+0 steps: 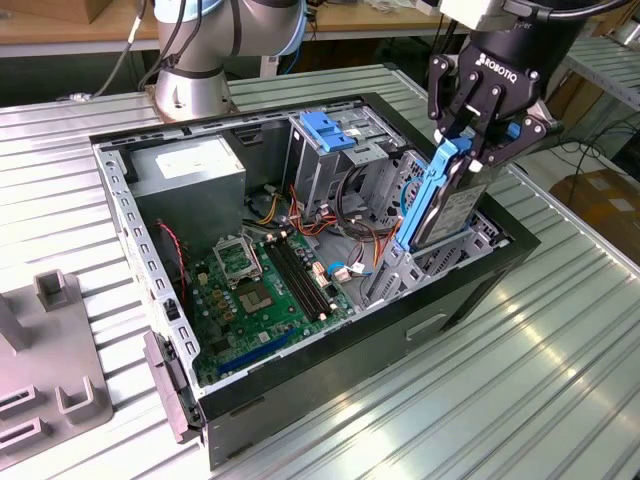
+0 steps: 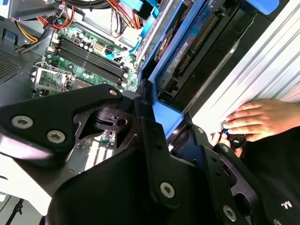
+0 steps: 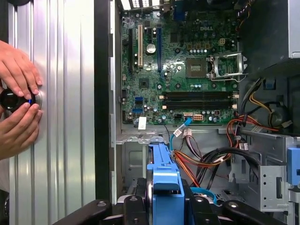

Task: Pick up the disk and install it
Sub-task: 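Insert the disk into the insertion slot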

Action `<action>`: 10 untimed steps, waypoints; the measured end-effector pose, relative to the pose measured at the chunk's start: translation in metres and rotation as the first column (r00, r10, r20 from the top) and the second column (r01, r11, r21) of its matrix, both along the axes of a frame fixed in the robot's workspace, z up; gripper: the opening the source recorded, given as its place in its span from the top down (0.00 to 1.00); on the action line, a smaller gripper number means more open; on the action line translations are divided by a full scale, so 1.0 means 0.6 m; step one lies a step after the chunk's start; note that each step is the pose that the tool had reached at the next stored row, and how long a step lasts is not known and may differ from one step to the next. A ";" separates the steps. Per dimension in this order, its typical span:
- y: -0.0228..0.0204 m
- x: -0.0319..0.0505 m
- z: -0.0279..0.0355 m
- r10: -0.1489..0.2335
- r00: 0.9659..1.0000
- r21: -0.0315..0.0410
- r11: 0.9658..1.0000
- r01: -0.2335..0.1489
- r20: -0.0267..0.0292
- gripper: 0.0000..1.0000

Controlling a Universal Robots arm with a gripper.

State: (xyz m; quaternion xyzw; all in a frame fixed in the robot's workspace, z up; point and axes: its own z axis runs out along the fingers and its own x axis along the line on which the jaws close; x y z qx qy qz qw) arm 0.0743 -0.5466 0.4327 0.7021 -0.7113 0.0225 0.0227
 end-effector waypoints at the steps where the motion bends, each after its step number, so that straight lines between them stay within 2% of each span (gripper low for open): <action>1: -0.0005 0.000 -0.002 0.000 1.000 0.000 1.000 0.000 0.000 0.64; 10: -0.0038 0.000 -0.019 0.000 1.000 0.001 1.000 0.000 0.000 0.64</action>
